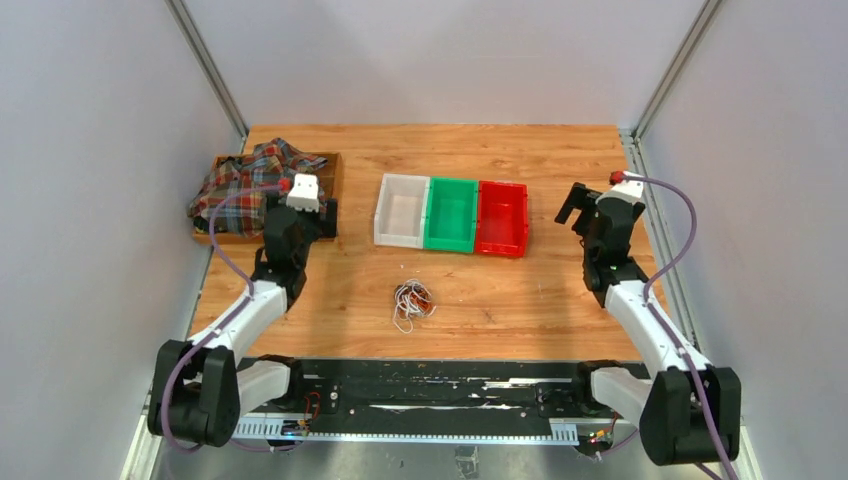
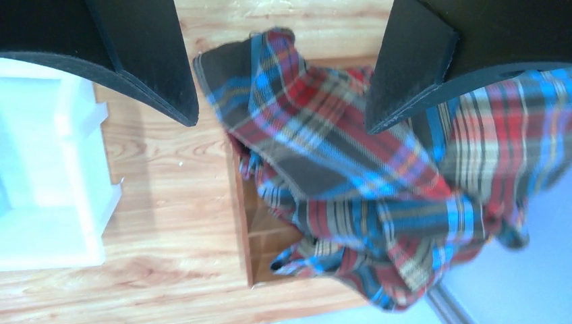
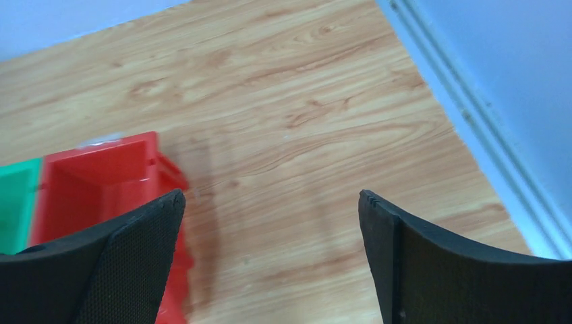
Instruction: Untangle the cables
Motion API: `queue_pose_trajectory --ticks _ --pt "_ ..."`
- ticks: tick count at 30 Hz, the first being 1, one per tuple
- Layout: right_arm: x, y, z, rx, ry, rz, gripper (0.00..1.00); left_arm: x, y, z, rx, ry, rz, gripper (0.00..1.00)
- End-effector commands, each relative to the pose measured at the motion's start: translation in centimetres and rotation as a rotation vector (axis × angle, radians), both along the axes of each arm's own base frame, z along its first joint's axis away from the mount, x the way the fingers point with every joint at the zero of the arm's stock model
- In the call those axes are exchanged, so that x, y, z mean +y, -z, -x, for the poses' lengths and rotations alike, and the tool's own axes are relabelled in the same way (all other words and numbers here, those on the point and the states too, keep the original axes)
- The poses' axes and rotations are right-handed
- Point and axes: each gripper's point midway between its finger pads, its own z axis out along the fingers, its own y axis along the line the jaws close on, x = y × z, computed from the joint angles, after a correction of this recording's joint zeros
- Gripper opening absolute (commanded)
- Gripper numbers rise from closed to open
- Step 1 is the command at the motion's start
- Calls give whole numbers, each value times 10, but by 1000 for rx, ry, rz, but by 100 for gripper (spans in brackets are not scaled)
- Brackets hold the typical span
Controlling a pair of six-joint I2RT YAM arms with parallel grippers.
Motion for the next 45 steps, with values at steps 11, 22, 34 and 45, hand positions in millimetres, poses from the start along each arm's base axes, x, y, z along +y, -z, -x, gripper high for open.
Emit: queue_pose_trajectory --ticks 11,22,34,45 --pt "92 6 39 162 -313 -691 94 -62 -14 66 525 424 41 98" --pt "176 9 101 304 -675 -445 95 -104 18 115 728 750 78 98" --pt "308 75 198 567 -1095 -168 79 -135 24 132 779 934 -3 98" --pt "367 82 181 561 -1235 -105 68 -131 20 138 783 927 -15 98"
